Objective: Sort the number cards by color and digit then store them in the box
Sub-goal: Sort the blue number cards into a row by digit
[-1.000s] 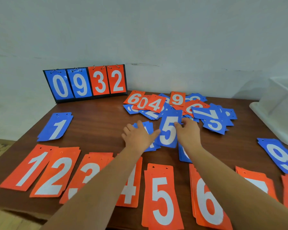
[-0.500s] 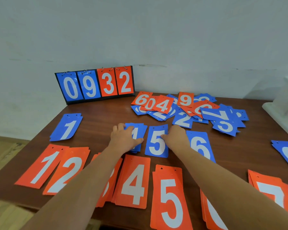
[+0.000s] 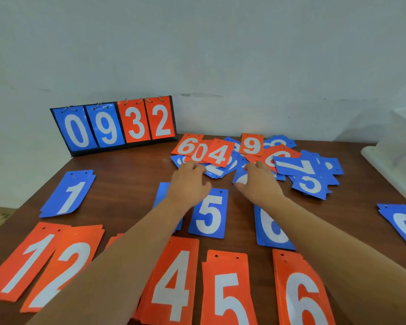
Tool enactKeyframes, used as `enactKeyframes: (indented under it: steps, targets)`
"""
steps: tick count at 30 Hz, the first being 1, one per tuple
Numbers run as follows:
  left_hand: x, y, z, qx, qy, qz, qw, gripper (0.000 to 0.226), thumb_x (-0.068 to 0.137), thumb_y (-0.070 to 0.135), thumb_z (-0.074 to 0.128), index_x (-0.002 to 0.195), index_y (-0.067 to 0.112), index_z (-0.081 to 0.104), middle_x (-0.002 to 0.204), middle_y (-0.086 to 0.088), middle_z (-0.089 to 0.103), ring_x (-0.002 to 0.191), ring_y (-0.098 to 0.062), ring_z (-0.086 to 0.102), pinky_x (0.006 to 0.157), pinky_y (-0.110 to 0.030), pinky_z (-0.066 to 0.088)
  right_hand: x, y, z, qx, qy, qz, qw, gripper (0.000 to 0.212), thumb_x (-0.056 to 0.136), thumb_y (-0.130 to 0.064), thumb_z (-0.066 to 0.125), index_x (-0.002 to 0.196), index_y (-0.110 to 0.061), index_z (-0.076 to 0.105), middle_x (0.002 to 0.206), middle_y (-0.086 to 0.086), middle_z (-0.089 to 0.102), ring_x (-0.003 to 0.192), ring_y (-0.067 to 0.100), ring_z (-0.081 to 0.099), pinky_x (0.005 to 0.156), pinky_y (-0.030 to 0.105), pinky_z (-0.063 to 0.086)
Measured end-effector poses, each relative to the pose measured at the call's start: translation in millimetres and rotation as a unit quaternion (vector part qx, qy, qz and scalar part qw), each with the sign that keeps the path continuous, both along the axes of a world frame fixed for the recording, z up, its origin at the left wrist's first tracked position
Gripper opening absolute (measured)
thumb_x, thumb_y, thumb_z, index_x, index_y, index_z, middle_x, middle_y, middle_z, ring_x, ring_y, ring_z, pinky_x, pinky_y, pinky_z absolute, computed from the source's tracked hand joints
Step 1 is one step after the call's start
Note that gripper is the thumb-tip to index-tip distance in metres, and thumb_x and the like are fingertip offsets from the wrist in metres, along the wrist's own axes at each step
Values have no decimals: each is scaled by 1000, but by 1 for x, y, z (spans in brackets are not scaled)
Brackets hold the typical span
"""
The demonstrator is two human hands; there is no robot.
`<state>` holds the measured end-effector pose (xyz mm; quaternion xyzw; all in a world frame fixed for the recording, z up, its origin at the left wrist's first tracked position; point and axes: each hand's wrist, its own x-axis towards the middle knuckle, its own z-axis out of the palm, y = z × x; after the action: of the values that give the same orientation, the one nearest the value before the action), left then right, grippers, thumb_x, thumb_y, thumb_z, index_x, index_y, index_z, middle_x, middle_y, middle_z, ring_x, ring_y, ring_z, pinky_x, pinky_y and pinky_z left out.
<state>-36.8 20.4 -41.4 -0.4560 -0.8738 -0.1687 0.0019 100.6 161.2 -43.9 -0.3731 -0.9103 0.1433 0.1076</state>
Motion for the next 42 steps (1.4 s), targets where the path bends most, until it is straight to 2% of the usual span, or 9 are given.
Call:
enactKeyframes:
  steps: [5, 10, 12, 15, 17, 23, 28, 37, 42]
  targets:
    - [2, 53, -12, -49, 11, -68, 996, 47, 99, 32, 51, 143, 16, 47, 145, -5, 48, 131, -22, 47, 107, -39, 42, 6, 32, -9, 15, -87, 89, 992, 50, 96, -43, 55, 137, -16, 50, 136, 8, 51, 121, 24, 51, 99, 37, 47]
    - [4, 67, -20, -37, 57, -33, 997, 37, 103, 38, 42, 121, 14, 63, 123, -5, 61, 111, -21, 56, 94, -37, 47, 9, 38, -10, 214, -95, 113, 966, 24, 103, -26, 40, 91, -13, 56, 95, 5, 64, 77, 21, 53, 69, 31, 43]
    - [15, 70, -8, 46, -62, 39, 996, 46, 103, 47, 38, 100, 10, 67, 100, -8, 68, 89, -19, 60, 78, -32, 48, 12, 37, -7, 244, -7, 76, 967, 23, 101, -22, 41, 86, -14, 56, 84, 3, 62, 70, 19, 50, 65, 28, 35]
    - [28, 72, 15, 179, -560, 128, 798, 58, 99, 57, 42, 106, 3, 63, 88, -14, 75, 84, -28, 74, 81, -36, 58, 17, 32, -3, 250, 170, 114, 946, 28, 97, -24, 43, 82, -13, 64, 76, 3, 63, 71, 22, 56, 67, 31, 41]
    - [33, 69, 21, 217, -651, 116, 717, 40, 99, 34, 56, 116, -2, 61, 97, -19, 75, 89, -31, 74, 82, -37, 60, 23, 23, 1, 214, 173, 209, 938, 33, 98, -29, 40, 90, -13, 68, 86, 2, 67, 81, 21, 60, 76, 33, 49]
    - [47, 66, 20, 240, -596, 143, 753, 15, 92, 0, 61, 107, -1, 60, 111, -18, 68, 99, -28, 70, 72, -35, 62, 54, 43, 2, 25, 204, 28, 978, 38, 99, -36, 52, 130, -15, 57, 129, 3, 59, 119, 17, 52, 97, 30, 42]
    - [61, 64, 16, 243, -589, 113, 763, 20, 95, -1, 59, 80, 12, 57, 88, -5, 63, 83, -17, 65, 65, -32, 59, 69, 97, -14, 39, -29, -87, 995, 75, 91, -52, 58, 146, -7, 33, 148, 13, 41, 137, 30, 36, 114, 42, 32]
    - [58, 59, 9, 252, -589, 131, 757, 11, 95, 3, 59, 92, 13, 57, 102, -9, 67, 89, -18, 69, 66, -33, 60, 60, 95, -12, 186, -74, -29, 979, 25, 103, -24, 39, 109, -14, 61, 92, 5, 64, 82, 24, 60, 79, 36, 47]
    - [59, 45, 15, 268, -614, 159, 725, 7, 96, 6, 59, 98, 11, 56, 109, -12, 67, 96, -23, 70, 69, -36, 61, 65, 70, 17, 231, 197, -87, 949, 18, 94, -16, 57, 87, -7, 71, 76, 9, 58, 66, 28, 54, 65, 39, 45]
